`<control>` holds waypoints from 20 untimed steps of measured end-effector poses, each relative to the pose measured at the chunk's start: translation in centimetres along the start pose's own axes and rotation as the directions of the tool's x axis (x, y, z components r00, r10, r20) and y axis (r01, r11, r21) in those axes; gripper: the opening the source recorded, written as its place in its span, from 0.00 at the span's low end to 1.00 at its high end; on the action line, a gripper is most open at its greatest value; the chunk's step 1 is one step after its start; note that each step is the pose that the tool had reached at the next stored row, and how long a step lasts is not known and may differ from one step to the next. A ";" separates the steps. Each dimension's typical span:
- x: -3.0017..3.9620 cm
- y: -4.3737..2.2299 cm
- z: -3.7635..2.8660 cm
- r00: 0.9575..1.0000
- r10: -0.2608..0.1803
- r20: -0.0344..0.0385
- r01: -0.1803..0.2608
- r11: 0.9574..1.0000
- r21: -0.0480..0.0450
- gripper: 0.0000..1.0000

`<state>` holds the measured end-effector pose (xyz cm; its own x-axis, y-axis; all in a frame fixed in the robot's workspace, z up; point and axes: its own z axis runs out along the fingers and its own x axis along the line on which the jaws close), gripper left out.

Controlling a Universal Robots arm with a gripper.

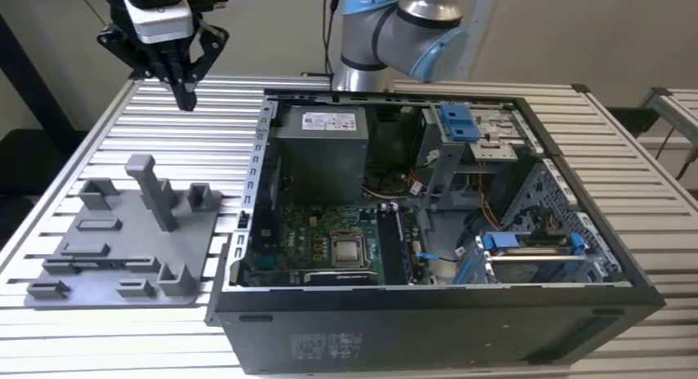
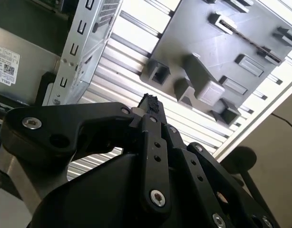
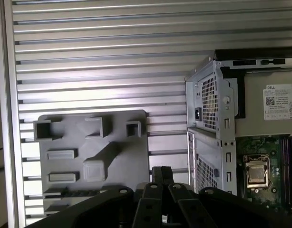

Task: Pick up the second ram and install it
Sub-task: 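Reach for the second ram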

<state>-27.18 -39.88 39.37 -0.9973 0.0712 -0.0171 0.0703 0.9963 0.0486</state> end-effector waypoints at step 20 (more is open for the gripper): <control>3.80 -0.27 -0.02 1.000 0.000 -0.002 0.000 1.000 0.000 0.11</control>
<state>-30.99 -39.88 39.32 -0.9973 0.0712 -0.0152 0.0704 0.9963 0.0484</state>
